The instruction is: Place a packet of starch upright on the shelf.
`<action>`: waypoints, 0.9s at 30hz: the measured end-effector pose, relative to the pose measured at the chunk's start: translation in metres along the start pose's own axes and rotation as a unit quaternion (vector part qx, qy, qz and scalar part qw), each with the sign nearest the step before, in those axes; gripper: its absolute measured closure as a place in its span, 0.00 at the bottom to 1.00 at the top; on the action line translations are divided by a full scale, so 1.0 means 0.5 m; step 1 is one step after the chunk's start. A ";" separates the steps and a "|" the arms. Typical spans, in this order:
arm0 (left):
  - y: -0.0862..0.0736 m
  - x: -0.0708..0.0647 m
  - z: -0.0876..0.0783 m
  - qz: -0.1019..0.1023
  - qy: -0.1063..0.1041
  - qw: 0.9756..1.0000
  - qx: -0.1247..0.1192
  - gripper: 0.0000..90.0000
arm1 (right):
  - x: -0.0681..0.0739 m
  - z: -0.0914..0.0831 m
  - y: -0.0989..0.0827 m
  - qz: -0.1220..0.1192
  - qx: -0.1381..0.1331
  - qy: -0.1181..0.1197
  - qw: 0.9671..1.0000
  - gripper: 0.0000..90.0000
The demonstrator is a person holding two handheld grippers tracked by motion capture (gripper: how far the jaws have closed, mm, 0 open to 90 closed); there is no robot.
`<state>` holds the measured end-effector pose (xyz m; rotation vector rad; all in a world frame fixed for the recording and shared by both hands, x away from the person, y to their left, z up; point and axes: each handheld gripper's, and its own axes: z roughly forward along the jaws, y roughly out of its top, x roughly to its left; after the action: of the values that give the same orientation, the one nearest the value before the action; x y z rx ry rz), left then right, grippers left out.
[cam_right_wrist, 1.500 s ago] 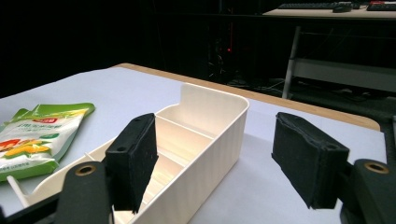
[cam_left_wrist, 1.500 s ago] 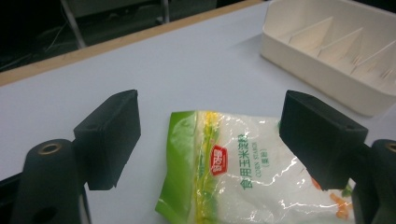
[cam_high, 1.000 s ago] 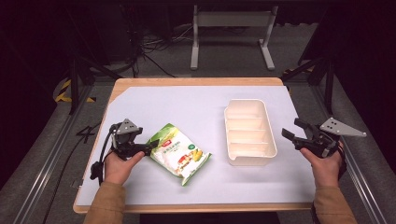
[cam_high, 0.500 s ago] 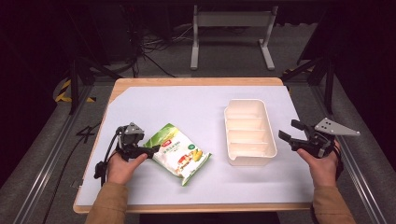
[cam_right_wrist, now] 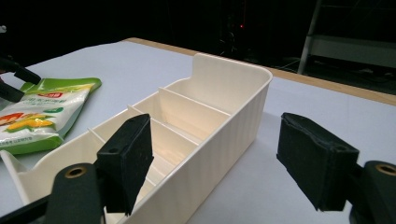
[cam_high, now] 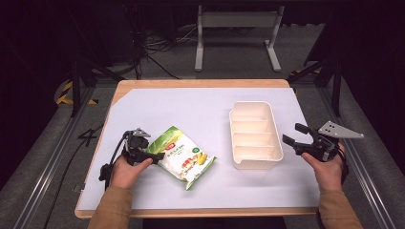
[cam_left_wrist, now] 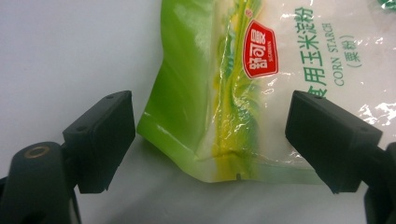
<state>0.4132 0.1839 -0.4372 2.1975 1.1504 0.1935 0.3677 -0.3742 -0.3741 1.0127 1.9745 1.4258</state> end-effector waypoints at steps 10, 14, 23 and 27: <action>0.000 -0.006 0.009 -0.014 -0.006 1.000 0.015 0.20 | 0.002 0.003 -0.001 0.000 0.003 0.002 1.000 0.30; 0.003 -0.018 0.007 -0.006 -0.002 1.000 0.018 0.35 | 0.004 0.005 -0.002 0.001 0.004 0.003 1.000 0.30; 0.006 -0.029 0.011 -0.023 -0.040 0.999 0.017 0.74 | 0.008 0.013 -0.002 0.002 0.007 0.008 1.000 0.30; 0.005 -0.027 0.010 -0.028 -0.048 0.998 0.010 0.83 | 0.008 0.013 -0.001 0.001 0.007 0.009 1.000 0.30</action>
<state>0.4088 0.1703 -0.4373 2.1642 1.1629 0.0531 0.3699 -0.3674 -0.3766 1.0122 2.0001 1.4289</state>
